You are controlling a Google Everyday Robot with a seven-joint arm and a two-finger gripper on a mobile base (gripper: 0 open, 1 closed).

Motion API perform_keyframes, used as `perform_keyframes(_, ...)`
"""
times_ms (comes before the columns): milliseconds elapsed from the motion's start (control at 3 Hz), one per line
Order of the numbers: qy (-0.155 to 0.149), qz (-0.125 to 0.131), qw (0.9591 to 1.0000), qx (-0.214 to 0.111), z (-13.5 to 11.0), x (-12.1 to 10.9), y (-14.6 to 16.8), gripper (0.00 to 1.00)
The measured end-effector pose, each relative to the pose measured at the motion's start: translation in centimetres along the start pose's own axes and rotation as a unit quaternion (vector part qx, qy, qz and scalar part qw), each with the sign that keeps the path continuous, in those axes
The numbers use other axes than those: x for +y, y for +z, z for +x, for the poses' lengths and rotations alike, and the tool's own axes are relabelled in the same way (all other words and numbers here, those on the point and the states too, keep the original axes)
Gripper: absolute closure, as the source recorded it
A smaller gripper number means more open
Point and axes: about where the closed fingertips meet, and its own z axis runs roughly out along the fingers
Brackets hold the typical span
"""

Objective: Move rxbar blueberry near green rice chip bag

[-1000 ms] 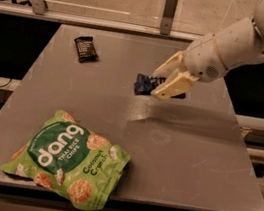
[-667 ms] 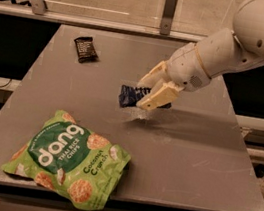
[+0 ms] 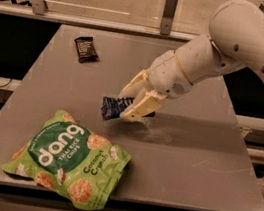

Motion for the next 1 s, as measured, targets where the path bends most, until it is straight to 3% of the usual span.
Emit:
perform_keyframes(667, -0.005, -0.013, 0.9999, -0.002, -0.5, 0.43, 0.78, 0.13)
perform_keyframes(1000, -0.005, -0.012, 0.9999, -0.003, -0.57, 0.28, 0.5, 0.0)
